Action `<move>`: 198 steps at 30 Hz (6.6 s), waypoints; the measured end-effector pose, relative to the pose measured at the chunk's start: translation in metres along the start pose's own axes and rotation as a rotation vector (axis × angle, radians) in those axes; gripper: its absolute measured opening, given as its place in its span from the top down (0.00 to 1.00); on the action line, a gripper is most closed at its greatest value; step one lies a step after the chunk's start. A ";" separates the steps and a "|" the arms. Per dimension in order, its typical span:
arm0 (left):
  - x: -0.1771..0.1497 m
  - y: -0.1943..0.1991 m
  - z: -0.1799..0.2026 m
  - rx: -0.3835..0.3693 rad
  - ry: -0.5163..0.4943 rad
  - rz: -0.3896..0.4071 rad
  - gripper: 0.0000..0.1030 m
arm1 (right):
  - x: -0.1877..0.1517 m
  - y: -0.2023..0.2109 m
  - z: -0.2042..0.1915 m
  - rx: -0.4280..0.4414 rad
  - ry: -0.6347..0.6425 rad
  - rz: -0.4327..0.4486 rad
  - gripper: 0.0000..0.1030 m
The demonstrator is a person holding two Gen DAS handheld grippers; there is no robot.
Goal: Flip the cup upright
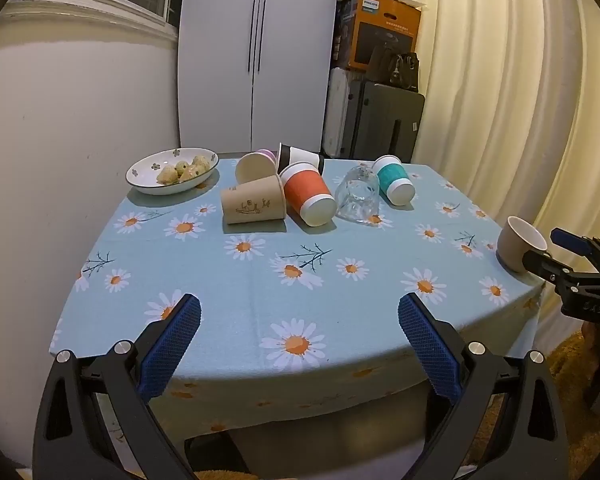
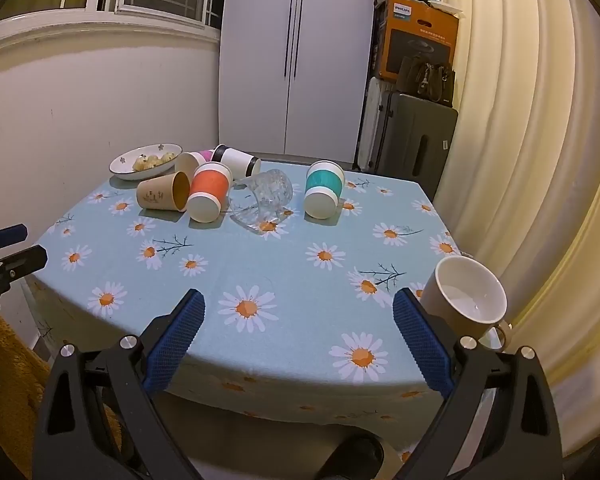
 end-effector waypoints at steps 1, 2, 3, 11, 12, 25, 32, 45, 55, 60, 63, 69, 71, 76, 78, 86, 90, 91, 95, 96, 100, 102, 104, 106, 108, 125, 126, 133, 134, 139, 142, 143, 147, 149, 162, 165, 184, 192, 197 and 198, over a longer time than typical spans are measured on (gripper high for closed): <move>0.000 0.000 0.001 0.002 -0.002 0.000 0.06 | -0.001 0.001 0.000 -0.002 0.001 0.000 0.09; 0.000 0.000 0.001 0.001 -0.003 -0.001 0.06 | 0.000 0.001 0.000 -0.001 0.001 -0.001 0.09; 0.000 0.000 0.002 -0.003 -0.003 -0.001 0.06 | -0.001 0.002 0.000 0.000 0.001 0.000 0.09; 0.001 0.001 -0.002 -0.015 -0.001 -0.003 0.06 | 0.000 0.000 0.004 0.012 -0.016 -0.006 0.09; 0.001 0.001 -0.003 -0.017 -0.001 -0.003 0.06 | 0.001 0.000 0.004 0.012 -0.018 -0.007 0.09; -0.002 -0.002 0.006 -0.027 -0.021 -0.005 0.06 | 0.002 0.000 0.000 0.013 -0.012 -0.012 0.09; -0.003 0.001 0.007 -0.028 -0.016 -0.006 0.06 | 0.002 -0.001 -0.001 0.013 -0.007 -0.017 0.09; -0.004 -0.002 0.005 -0.031 -0.017 -0.009 0.06 | 0.001 -0.003 -0.003 0.011 0.001 -0.023 0.09; -0.004 -0.001 0.009 -0.035 -0.019 -0.009 0.06 | 0.001 -0.004 -0.006 0.017 0.007 -0.028 0.09; -0.005 0.000 0.012 -0.046 -0.017 -0.009 0.06 | 0.001 -0.005 -0.007 0.016 0.011 -0.031 0.09; -0.005 0.000 0.013 -0.048 -0.018 -0.011 0.06 | 0.001 -0.005 -0.007 0.016 0.012 -0.031 0.09; -0.001 -0.004 0.011 -0.061 -0.010 -0.026 0.06 | 0.002 -0.010 -0.006 0.042 -0.001 -0.051 0.09; 0.001 -0.006 0.010 -0.069 -0.005 -0.032 0.06 | 0.004 -0.014 -0.005 0.058 -0.002 -0.064 0.09; 0.015 -0.014 0.008 -0.107 -0.005 -0.057 0.06 | 0.015 -0.027 0.000 0.095 -0.010 -0.107 0.09; 0.024 -0.018 0.008 -0.158 0.004 -0.074 0.06 | 0.022 -0.031 0.004 0.107 -0.021 -0.117 0.09; 0.075 -0.036 0.016 -0.246 0.018 -0.080 0.06 | 0.092 -0.043 0.026 0.124 -0.088 -0.100 0.09; 0.099 -0.052 0.023 -0.286 0.035 -0.088 0.06 | 0.132 -0.068 0.041 0.148 -0.132 -0.157 0.09; 0.104 -0.057 0.025 -0.279 0.037 -0.098 0.06 | 0.143 -0.079 0.046 0.150 -0.149 -0.186 0.10; 0.122 -0.079 0.031 -0.316 0.056 -0.133 0.06 | 0.170 -0.122 0.063 0.152 -0.194 -0.318 0.17; 0.123 -0.084 0.032 -0.329 0.061 -0.141 0.06 | 0.174 -0.132 0.067 0.148 -0.201 -0.347 0.17; 0.132 -0.108 0.036 -0.396 0.099 -0.186 0.06 | 0.189 -0.184 0.077 0.174 -0.243 -0.481 0.21; 0.136 -0.119 0.039 -0.439 0.121 -0.202 0.06 | 0.194 -0.205 0.078 0.173 -0.242 -0.530 0.24; 0.139 -0.130 0.042 -0.486 0.153 -0.221 0.06 | 0.197 -0.230 0.076 0.155 -0.227 -0.579 0.26; 0.140 -0.137 0.044 -0.522 0.180 -0.231 0.06 | 0.199 -0.250 0.075 0.148 -0.222 -0.619 0.29; 0.141 -0.145 0.049 -0.559 0.204 -0.242 0.06 | 0.201 -0.267 0.074 0.135 -0.217 -0.648 0.30; 0.136 -0.182 0.064 -0.748 0.323 -0.337 0.06 | 0.204 -0.342 0.073 0.085 -0.185 -0.778 0.41; 0.135 -0.182 0.062 -0.756 0.331 -0.341 0.06 | 0.204 -0.342 0.072 0.084 -0.182 -0.780 0.42; 0.136 -0.179 0.061 -0.764 0.343 -0.341 0.06 | 0.205 -0.336 0.069 0.085 -0.170 -0.782 0.43; 0.136 -0.179 0.061 -0.764 0.344 -0.340 0.06 | 0.206 -0.333 0.070 0.090 -0.174 -0.779 0.43; 0.133 -0.175 0.057 -0.764 0.349 -0.343 0.06 | 0.204 -0.304 0.074 0.141 -0.208 -0.765 0.43; 0.132 -0.170 0.056 -0.762 0.351 -0.341 0.06 | 0.200 -0.282 0.074 0.169 -0.208 -0.759 0.43; 0.132 -0.168 0.055 -0.765 0.358 -0.339 0.07 | 0.199 -0.274 0.074 0.179 -0.212 -0.756 0.43; 0.126 -0.158 0.053 -0.773 0.380 -0.341 0.07 | 0.192 -0.246 0.069 0.214 -0.207 -0.750 0.43; 0.123 -0.151 0.050 -0.768 0.376 -0.338 0.07 | 0.187 -0.232 0.061 0.243 -0.203 -0.751 0.43; 0.081 -0.116 0.001 -0.640 0.414 -0.360 0.07 | 0.136 -0.174 -0.007 0.462 -0.217 -0.789 0.43; 0.071 -0.113 -0.012 -0.607 0.429 -0.371 0.07 | 0.118 -0.177 -0.023 0.485 -0.232 -0.819 0.42; 0.044 -0.111 -0.029 -0.556 0.426 -0.405 0.07 | 0.076 -0.191 -0.058 0.523 -0.261 -0.902 0.40; 0.042 -0.111 -0.027 -0.554 0.423 -0.408 0.07 | 0.077 -0.191 -0.054 0.524 -0.277 -0.904 0.34; 0.042 -0.110 -0.026 -0.554 0.420 -0.404 0.07 | 0.078 -0.188 -0.048 0.523 -0.280 -0.900 0.34; 0.042 -0.110 -0.026 -0.553 0.418 -0.404 0.07 | 0.079 -0.186 -0.047 0.525 -0.282 -0.899 0.34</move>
Point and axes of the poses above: each gripper's, at about its wrist camera, not at the fingertips, and y roughly against the way its jaws point, z to its right, x to its top, the point moved 1 cm from there along -y, roughly the way its jaws point, and after that the axes turned 4 degrees about -z, right-handed, at the moved point
